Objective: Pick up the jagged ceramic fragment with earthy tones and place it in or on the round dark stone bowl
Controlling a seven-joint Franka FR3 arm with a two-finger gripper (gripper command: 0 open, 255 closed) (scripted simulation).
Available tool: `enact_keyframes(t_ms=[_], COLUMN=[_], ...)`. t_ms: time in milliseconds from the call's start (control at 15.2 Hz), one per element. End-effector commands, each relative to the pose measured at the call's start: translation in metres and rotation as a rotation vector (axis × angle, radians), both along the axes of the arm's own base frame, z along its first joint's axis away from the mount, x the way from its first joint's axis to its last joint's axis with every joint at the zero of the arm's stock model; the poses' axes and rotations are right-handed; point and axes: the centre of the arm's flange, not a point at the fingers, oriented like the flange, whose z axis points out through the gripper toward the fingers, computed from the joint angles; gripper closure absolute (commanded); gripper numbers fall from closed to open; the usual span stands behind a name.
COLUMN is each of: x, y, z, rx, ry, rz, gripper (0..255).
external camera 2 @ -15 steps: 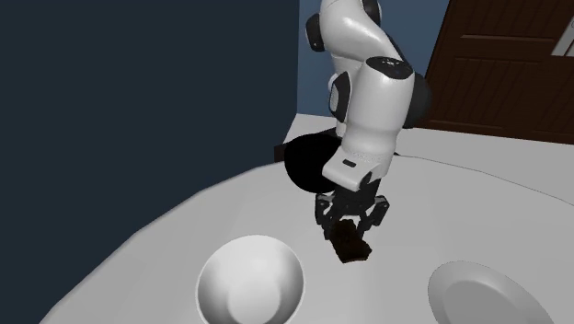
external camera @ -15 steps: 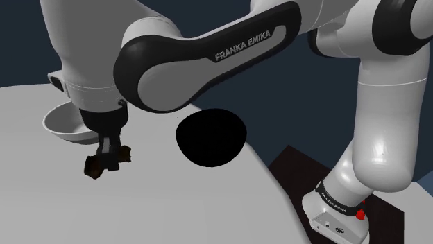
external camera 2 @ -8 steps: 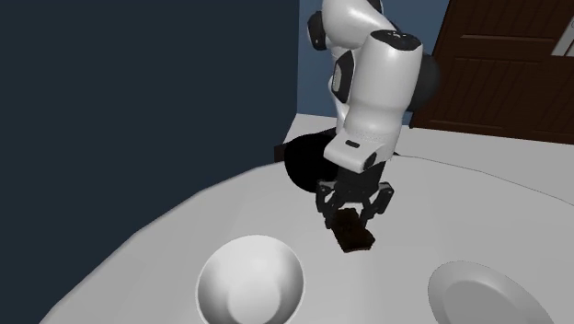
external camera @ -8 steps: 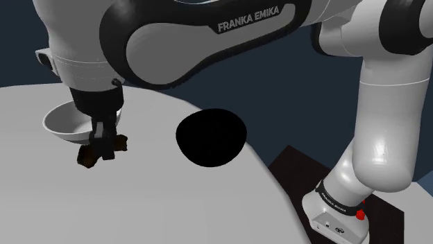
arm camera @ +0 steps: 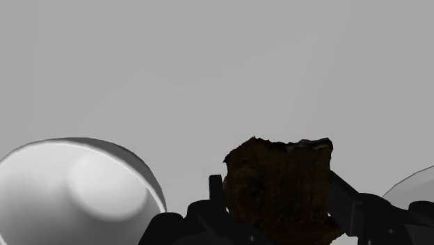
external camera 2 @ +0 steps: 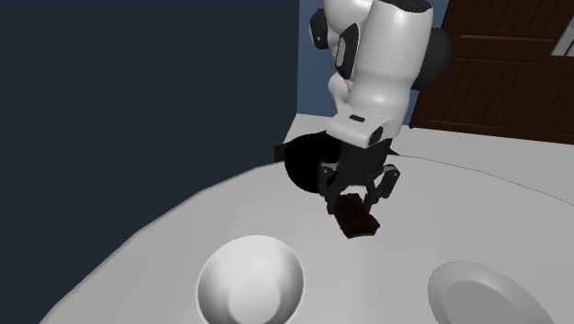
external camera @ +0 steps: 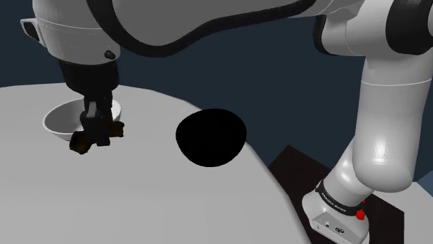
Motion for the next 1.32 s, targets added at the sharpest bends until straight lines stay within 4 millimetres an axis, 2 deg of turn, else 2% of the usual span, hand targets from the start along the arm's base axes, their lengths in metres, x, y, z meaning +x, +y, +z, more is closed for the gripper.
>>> enact_keyframes(t_ms=[0, 396, 462, 1056, 1122, 1188, 1254], x=[0.0, 0.0, 0.0, -0.045, -0.041, -0.041, -0.031], y=[0.001, 0.001, 0.001, -0.109, -0.097, -0.097, -0.095], z=[0.011, 0.043, 0.043, 0.047, 0.048, 0.048, 0.038], rx=[0.0, 0.0, 0.0, 0.0, -0.005, -0.005, -0.014], ry=[0.0, 0.0, 0.0, 0.0, -0.001, -0.001, 0.018], rz=[0.0, 0.0, 0.0, 0.0, 0.0, 0.0, 0.017], gripper=[255, 255, 255, 255, 255, 0, 0])
